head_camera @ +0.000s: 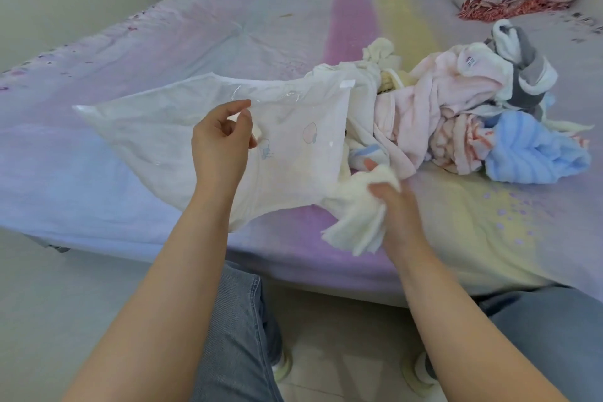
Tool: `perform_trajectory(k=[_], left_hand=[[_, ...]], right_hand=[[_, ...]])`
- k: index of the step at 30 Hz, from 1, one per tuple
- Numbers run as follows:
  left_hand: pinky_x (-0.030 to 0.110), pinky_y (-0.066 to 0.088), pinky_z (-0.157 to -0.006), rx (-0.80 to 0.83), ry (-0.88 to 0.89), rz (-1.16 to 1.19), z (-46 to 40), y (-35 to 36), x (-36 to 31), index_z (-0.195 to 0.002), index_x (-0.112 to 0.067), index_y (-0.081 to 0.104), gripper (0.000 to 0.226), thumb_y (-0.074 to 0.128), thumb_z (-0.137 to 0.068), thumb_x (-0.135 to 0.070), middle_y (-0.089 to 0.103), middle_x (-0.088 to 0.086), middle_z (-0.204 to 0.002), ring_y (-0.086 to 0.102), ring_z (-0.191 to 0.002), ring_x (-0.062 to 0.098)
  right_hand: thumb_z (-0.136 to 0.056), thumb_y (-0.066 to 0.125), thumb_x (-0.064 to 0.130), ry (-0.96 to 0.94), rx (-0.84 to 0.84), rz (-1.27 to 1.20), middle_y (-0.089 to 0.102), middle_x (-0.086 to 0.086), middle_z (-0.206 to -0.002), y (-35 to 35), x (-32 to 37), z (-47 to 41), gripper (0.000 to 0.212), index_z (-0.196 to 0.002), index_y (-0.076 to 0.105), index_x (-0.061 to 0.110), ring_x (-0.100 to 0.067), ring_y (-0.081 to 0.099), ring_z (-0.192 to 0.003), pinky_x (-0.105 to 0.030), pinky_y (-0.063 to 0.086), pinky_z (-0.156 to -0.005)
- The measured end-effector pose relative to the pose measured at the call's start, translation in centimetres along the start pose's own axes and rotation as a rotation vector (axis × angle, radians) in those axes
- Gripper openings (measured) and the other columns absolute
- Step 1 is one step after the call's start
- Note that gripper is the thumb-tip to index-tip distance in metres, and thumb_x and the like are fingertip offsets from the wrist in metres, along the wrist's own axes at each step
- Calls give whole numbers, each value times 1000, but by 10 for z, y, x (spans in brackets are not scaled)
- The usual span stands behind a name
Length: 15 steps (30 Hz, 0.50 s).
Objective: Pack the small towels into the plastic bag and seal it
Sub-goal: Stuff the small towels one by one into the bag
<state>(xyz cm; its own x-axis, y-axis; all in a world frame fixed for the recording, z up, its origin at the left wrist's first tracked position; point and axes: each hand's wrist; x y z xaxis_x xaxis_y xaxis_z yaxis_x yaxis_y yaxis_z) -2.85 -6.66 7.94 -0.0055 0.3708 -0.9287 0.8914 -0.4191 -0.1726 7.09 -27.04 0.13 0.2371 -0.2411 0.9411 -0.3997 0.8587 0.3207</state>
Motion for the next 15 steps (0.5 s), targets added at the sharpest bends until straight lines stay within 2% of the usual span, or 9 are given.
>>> perform_trajectory(k=[1,3,5,7,9,11,12,13,15], left_hand=[[18,43,-63,11,-3,-3,1,1,1,-106,-26,71,21,55,-92,-22,58,-4,-54,58,-53,1],[18,44,-66,34,-8,-6,2,3,2,-107,-26,71,21,56,-93,-23,57,-4,-53,59,-53,0],[19,46,-69,43,-7,-16,3,5,3,-108,-26,71,22,55,-93,-23,57,-2,-54,59,-54,0],[21,45,-68,36,-1,-19,3,6,4,-107,-27,71,22,54,-93,-23,58,7,-58,60,-54,1],[22,44,-67,26,8,-26,4,5,3,-107,-28,70,22,53,-94,-23,61,19,-66,59,-55,1],[21,44,-67,18,15,-31,4,5,2,-108,-28,70,23,52,-95,-23,63,19,-70,59,-57,3],[20,44,-67,13,17,-36,4,6,2,-108,-29,69,23,51,-95,-23,64,18,-70,59,-57,3],[20,44,-67,8,18,-40,4,6,1,-108,-29,69,23,50,-95,-23,64,16,-69,59,-58,4],[22,45,-68,-1,15,-37,3,5,2,-107,-30,69,23,50,-95,-23,63,7,-64,60,-59,5]], right_hand=[[-76,60,16,25,-18,-218,65,-12,-123,0,11,-2,36,-110,70,16,-29,62,-114,-41,48,-98],[-78,61,21,11,-67,-434,66,-17,-119,0,33,-5,44,-118,63,5,-32,63,-110,-45,49,-95],[-82,64,29,-81,-119,-524,63,-15,-125,0,54,-9,48,-125,57,8,-29,62,-114,-45,50,-95],[-87,62,29,-259,-121,-460,63,-4,-125,5,70,-11,41,-125,55,16,-19,61,-115,-40,50,-96],[-90,59,24,-471,-226,-36,62,10,-112,12,77,-9,27,-117,54,22,-4,60,-104,-27,48,-92],[-88,61,31,-573,-242,581,53,8,-117,14,64,-18,35,-120,52,21,-8,52,-111,-24,39,-97],[-85,60,42,-493,-161,846,49,3,-127,12,51,-24,42,-122,54,22,-15,46,-122,-28,35,-102],[-84,55,54,-328,-41,1031,40,-1,-141,10,39,-30,46,-121,56,27,-21,35,-134,-34,30,-108],[-87,46,60,-2,179,1169,6,0,-160,5,17,-33,35,-114,60,42,-25,9,-147,-44,17,-117]])
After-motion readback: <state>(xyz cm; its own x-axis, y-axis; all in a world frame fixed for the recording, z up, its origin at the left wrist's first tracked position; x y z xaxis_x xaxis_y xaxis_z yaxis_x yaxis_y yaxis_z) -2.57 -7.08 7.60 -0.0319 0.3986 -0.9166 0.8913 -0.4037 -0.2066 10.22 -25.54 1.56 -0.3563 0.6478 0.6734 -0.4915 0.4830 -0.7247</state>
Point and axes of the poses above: each hand's wrist, its own z-axis away from the middle knuckle, its own y-axis out of the palm, x = y × z
